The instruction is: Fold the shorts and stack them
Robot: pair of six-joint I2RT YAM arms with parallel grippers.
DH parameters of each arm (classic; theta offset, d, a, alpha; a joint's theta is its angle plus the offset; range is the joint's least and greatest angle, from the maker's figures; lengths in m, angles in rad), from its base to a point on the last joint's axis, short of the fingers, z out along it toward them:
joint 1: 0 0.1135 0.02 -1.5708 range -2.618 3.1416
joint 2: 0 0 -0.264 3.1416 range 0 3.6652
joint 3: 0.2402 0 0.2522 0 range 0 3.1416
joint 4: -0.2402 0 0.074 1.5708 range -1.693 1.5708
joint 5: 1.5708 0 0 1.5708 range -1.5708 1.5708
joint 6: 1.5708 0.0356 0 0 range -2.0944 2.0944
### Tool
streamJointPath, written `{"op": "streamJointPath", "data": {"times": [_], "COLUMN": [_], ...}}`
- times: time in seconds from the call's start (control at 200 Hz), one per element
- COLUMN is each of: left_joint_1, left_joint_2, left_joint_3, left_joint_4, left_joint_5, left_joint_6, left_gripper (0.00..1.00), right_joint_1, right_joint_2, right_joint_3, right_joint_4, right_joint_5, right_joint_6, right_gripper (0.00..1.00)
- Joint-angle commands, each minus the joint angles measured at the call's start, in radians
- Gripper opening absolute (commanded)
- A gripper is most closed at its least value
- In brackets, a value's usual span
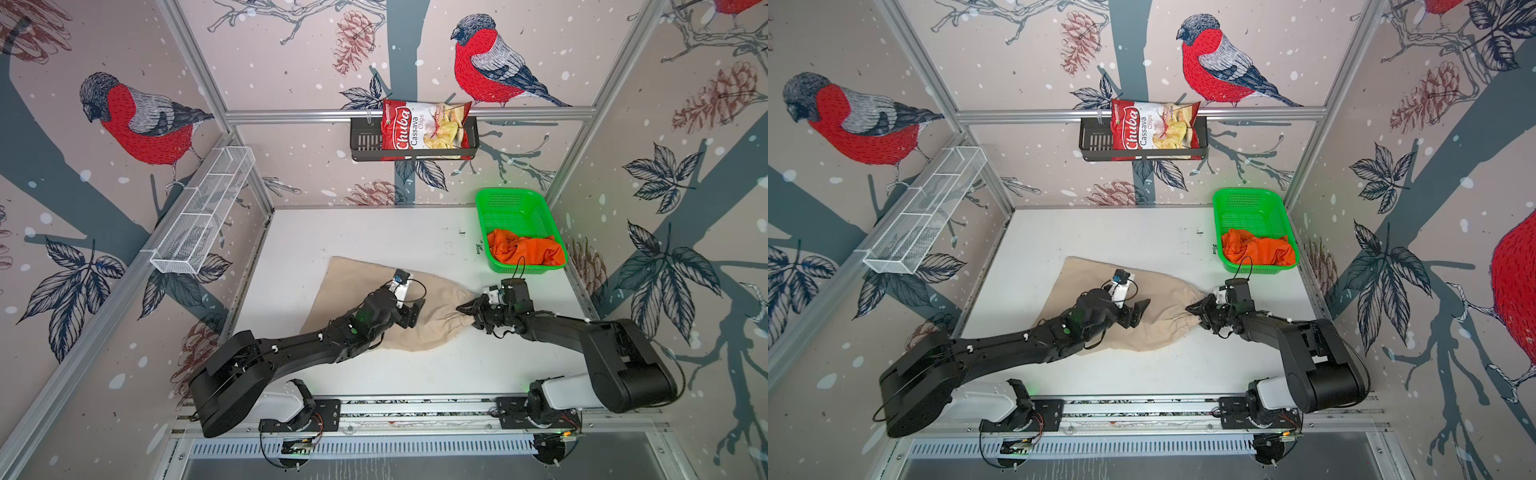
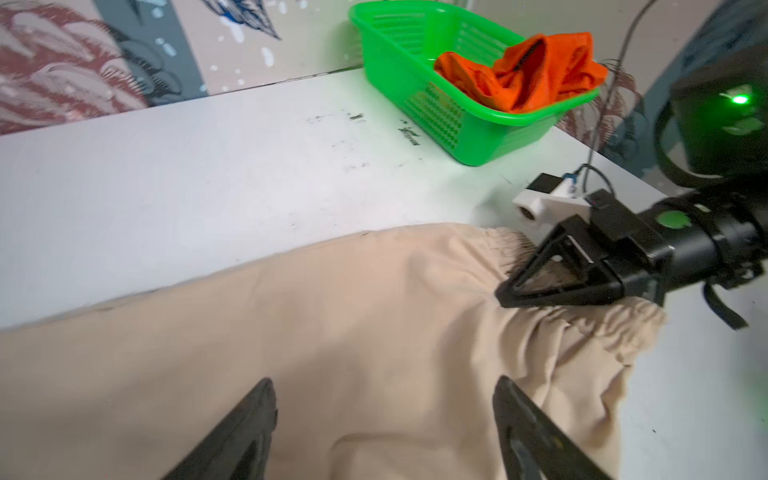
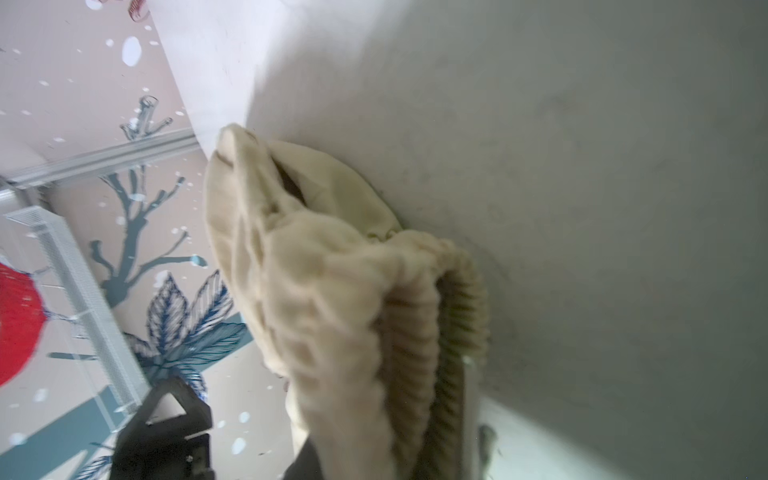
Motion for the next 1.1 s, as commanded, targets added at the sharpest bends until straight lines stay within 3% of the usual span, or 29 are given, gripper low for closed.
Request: {"op": "streamJointPath", "data": {"times": [0.0,0.41,0.59,0.765,1.096], "left_joint_1": [0.056,0.301,0.376,0.401,0.412], "left_joint_2": [-0.032,-0.111,-0.09,-0.038,0.037], "left_joint_3": [0.0,-0.006,-0.01,-0.006,-0.005], "left_joint_4": [-0.091,-0.285,-0.328,-0.328,-0.277], "left_joint_5": [-0.049,0.073,0.153,0.213,0.299], "left_joint_6": [-0.129,-0.328,-0.382,-0.417,-0.444], "left_gripper": [0.81,0.8,0.75,0.7,0.7], "right_joint_1": [0.002,0.012,0.014,0.019,0.085], "right_joint_2": [-0.02,-0.112,-0.117,-0.085,0.016], "right_joint_3": [0.055,0.38,0.542,0.693,0.944], "right_joint_4": [-0.186,-0.65,-0.83,-0.95,-1.078], "right_joint_5": [0.074,0.319,0.445,0.558,0.76], "right_joint_6": [-0.14,-0.411,-0.508,-0.574,-0.623], "right_gripper": [0.23,0.2,0.21,0.2,0.2]}}
